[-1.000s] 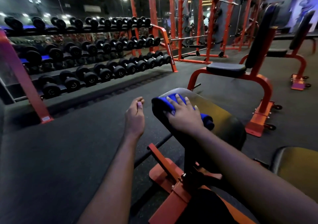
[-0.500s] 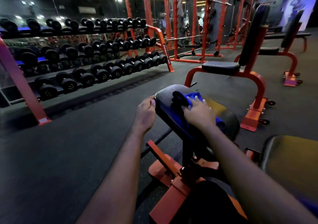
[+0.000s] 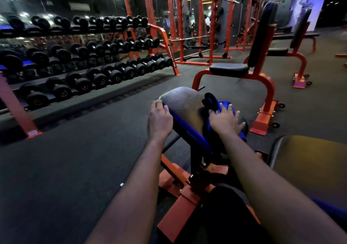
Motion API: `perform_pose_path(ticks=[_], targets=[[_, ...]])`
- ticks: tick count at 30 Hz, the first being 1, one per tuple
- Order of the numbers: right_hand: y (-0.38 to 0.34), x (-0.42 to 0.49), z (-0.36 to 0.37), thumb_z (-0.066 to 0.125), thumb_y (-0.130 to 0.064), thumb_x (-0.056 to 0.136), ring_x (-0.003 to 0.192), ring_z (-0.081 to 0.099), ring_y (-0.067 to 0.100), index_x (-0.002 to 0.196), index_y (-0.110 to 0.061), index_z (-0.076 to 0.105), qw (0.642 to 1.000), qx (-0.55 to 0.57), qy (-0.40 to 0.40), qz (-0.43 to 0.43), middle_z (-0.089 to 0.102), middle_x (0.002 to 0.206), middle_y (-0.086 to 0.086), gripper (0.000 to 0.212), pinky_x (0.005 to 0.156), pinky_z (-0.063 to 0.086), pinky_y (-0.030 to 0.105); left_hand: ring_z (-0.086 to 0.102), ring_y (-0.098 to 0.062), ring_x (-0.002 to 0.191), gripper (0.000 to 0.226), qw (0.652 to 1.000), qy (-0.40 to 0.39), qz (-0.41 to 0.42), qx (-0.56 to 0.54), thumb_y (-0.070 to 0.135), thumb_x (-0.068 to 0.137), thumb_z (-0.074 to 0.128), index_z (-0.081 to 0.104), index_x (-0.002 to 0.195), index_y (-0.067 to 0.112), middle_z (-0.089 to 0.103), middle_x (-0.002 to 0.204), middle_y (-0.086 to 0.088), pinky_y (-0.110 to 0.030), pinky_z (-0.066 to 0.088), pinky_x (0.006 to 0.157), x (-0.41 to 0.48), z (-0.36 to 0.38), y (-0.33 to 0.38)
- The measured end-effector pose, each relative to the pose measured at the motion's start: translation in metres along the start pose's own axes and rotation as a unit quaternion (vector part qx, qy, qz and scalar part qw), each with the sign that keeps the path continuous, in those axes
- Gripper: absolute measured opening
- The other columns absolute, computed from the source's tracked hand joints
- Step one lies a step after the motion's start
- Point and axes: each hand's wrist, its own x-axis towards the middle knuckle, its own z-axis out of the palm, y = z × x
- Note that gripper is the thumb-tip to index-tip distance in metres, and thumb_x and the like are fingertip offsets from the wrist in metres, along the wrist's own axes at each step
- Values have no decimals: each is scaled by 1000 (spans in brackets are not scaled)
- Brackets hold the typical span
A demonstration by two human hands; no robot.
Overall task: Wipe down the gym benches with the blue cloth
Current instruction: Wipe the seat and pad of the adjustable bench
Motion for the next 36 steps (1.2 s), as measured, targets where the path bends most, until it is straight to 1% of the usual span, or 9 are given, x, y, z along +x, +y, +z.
perform_pose_path(ticks=[3, 7, 15, 22, 25, 28, 31, 33, 36], targets=[[-2, -46, 14, 38, -56, 96, 152, 1, 26, 155, -32, 24, 999, -8, 36, 3, 4, 166, -4, 64, 117, 2, 60, 47, -32, 119, 33, 1000, 21, -1, 12, 15, 100, 41, 56, 126, 1, 51, 130, -15, -37, 35, 102, 0, 4, 0], [7, -87, 27, 36, -60, 96, 152, 1, 23, 155, -32, 21, 995, -29, 90, -9, 5, 166, -2, 67, 116, 6, 58, 45, -35, 114, 32, 994, 86, -33, 52, 19, 99, 43, 56, 120, 0, 52, 126, -16, -40, 34, 95, -1, 18, 14], [36, 9, -9, 38, -60, 96, 151, 2, 32, 157, -29, 18, 985, 95, 26, 139, -1, 166, 4, 71, 119, 7, 53, 43, -36, 118, 37, 987, 115, -35, 105, 24, 100, 43, 50, 127, -1, 48, 131, -19, -43, 36, 94, -10, 27, 29], [36, -37, 15, 37, -63, 95, 151, -4, 31, 157, -22, 9, 991, 73, 44, 106, -8, 165, 7, 80, 119, 5, 51, 45, -38, 115, 33, 981, 148, -68, 108, 26, 98, 45, 55, 115, 0, 51, 124, -20, -49, 40, 86, 5, 29, 24], [40, -20, 15, 40, -65, 93, 150, -2, 36, 158, -21, 6, 984, 99, 41, 141, -9, 164, 11, 85, 120, 6, 48, 44, -39, 114, 33, 978, 162, -94, 92, 30, 97, 47, 55, 111, 1, 50, 122, -20, -50, 39, 85, 15, 39, 26], [49, 27, 7, 45, -60, 94, 148, 14, 40, 157, -16, 13, 969, 151, 41, 190, 6, 163, 20, 83, 119, 15, 46, 43, -39, 117, 37, 981, 159, -103, 35, 32, 97, 47, 54, 119, 3, 47, 128, -20, -49, 38, 92, 20, 46, 24], [69, 65, 0, 54, -51, 94, 136, 43, 35, 144, -7, 42, 932, 285, 47, 219, 42, 150, 18, 68, 112, 34, 39, 41, -39, 123, 42, 984, 133, -113, -32, 32, 99, 44, 47, 131, 5, 44, 136, -21, -42, 32, 100, 18, 47, 19], [75, 69, -2, 58, -48, 92, 131, 49, 32, 137, -4, 51, 912, 337, 53, 226, 51, 144, 16, 64, 108, 36, 36, 40, -40, 124, 44, 984, 128, -116, -46, 32, 100, 43, 45, 134, 5, 42, 139, -21, -41, 31, 101, 18, 45, 18], [83, 62, 5, 57, -56, 89, 126, 52, 35, 133, -5, 55, 922, 299, 65, 236, 54, 138, 20, 67, 104, 39, 38, 40, -39, 125, 45, 985, 124, -107, -57, 31, 100, 42, 43, 136, 5, 41, 140, -21, -41, 30, 104, 17, 45, 18]])
